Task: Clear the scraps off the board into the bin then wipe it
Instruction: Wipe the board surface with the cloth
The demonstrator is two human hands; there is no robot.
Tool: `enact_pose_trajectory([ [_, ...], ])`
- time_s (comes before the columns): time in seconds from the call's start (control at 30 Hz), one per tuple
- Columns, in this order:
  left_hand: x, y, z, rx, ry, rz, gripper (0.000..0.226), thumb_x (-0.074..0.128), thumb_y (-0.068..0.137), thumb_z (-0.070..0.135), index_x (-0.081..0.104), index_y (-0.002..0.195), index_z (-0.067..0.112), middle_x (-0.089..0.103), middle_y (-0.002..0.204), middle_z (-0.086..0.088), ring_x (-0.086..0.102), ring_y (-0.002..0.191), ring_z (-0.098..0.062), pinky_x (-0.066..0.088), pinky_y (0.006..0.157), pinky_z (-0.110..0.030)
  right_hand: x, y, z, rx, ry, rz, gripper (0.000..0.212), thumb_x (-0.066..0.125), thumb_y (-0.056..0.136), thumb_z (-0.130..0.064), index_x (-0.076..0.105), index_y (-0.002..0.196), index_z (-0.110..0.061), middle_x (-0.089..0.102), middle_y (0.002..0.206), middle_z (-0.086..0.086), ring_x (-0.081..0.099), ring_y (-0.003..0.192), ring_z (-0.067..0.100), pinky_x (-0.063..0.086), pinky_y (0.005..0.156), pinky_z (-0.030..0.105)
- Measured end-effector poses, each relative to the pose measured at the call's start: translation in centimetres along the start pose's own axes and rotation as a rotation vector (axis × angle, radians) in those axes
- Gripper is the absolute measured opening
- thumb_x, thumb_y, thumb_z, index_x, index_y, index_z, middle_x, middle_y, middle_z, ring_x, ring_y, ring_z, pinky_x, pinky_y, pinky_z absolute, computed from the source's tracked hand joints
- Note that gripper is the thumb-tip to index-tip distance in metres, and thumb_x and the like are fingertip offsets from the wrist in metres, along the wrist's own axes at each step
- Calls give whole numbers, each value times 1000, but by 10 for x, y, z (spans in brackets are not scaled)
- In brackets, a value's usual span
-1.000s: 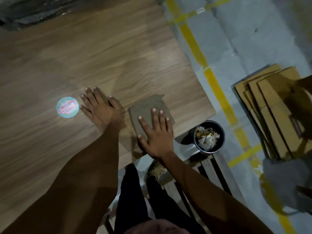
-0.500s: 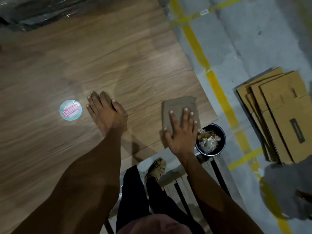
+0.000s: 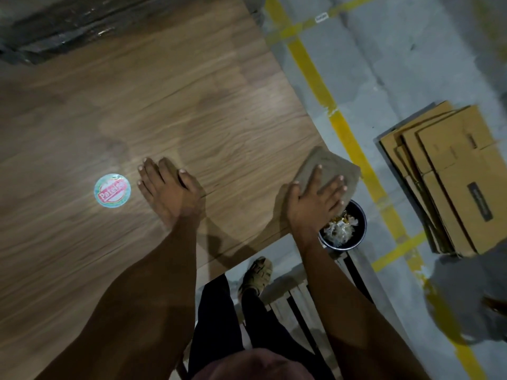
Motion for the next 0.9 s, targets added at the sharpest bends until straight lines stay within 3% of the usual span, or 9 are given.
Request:
enact_pose_trajectory([
  [0.1,-1,0,1,-2,2,17,54,44,98,39,48,145,14,39,161,-14,29,153,-31,19,126,-47,7,-2,-28,99,10,-53,74,27,98,-57,7,165,-32,-10,170,23,-12,157,44,-2,124,62],
  [0.27,2,-1,0,-1,3,48,52,47,97,38,49,143,15,40,160,-13,30,152,-31,21,125,-47,10,-17,-39,-525,-97,-92,70,36,100,-57,14,164,-38,1,172,19,-1,158,43,4,125,59],
  [0.33,1,-1,1,6,-5,54,51,49,97,37,49,143,14,41,159,-14,32,152,-32,22,124,-47,8,-5,-36,-484,-93,-58,70,36,98,-57,18,163,-38,4,172,18,2,158,43,7,126,59],
  [0.47,-2,-1,3,-3,-14,40,52,50,97,36,50,143,12,41,159,-16,33,151,-33,22,124,-48,11,23,-58,2,11,-21,75,32,97,-56,12,165,-31,-4,170,24,-7,157,45,0,125,61],
  [0.53,-1,0,3,3,0,32,52,49,97,36,49,144,13,41,159,-16,32,151,-34,23,124,-49,14,30,-79,122,61,-41,76,30,96,-55,9,165,-30,-8,169,26,-11,156,47,-1,124,63],
  [0.57,-1,1,3,4,3,24,52,49,98,36,49,144,13,40,160,-15,32,151,-34,23,124,-49,16,29,-88,59,28,-55,76,29,96,-56,9,165,-30,-8,169,27,-10,156,48,-1,124,63],
  [0.7,-3,1,3,-7,4,-19,52,49,98,36,46,145,13,37,162,-16,29,152,-34,22,124,-50,21,13,-101,-604,-194,-151,75,24,97,-61,5,164,-35,-4,170,24,-4,156,48,3,124,61],
  [0.73,-3,1,4,-9,-3,-30,53,48,98,35,46,146,13,36,162,-16,29,152,-34,21,124,-50,21,13,-101,-657,-199,-150,75,26,96,-61,6,164,-37,-3,171,23,-3,157,47,4,124,60],
  [0.9,-9,0,6,6,-30,-78,52,47,100,33,46,147,10,34,162,-20,28,152,-38,19,124,-51,23,22,-112,-424,-155,-88,74,30,95,-61,14,164,-38,0,172,20,0,158,44,6,125,59],
])
Point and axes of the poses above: each hand's wrist, its own y-axis towards the middle knuckle, its own x-axis out of the palm, z = x × y, the point moved 1 cm from there along y, towards the middle knuckle
